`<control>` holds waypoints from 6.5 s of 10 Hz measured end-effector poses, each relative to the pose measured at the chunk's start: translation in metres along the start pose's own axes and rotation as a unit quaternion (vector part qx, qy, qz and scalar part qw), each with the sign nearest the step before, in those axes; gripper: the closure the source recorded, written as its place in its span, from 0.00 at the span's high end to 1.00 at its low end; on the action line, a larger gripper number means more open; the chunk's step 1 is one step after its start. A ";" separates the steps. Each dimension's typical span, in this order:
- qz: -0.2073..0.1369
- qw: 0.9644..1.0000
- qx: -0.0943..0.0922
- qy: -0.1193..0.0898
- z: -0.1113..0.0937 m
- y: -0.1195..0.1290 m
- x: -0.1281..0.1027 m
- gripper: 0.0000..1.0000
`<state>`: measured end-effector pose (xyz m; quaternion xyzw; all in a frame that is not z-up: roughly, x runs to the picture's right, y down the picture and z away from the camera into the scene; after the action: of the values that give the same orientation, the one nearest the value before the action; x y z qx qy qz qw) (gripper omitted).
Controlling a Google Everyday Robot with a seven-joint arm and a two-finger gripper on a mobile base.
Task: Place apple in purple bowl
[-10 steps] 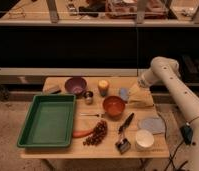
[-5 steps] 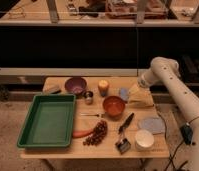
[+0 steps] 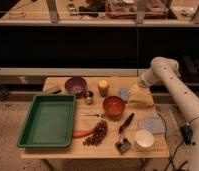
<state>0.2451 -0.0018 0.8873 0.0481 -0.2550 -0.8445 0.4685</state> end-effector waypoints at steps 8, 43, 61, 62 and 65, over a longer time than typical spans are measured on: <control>-0.065 0.998 -0.020 -0.007 -0.053 -0.014 0.084 0.80; -0.106 0.989 -0.072 -0.067 0.029 -0.133 0.165 0.80; 0.043 0.996 -0.081 -0.018 0.036 -0.133 0.159 0.80; 0.040 0.995 -0.085 -0.016 0.036 -0.133 0.159 0.80; 0.032 0.995 -0.097 -0.015 0.044 -0.128 0.155 0.80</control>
<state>0.0463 -0.0560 0.8887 -0.0190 -0.1804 -0.8503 0.4940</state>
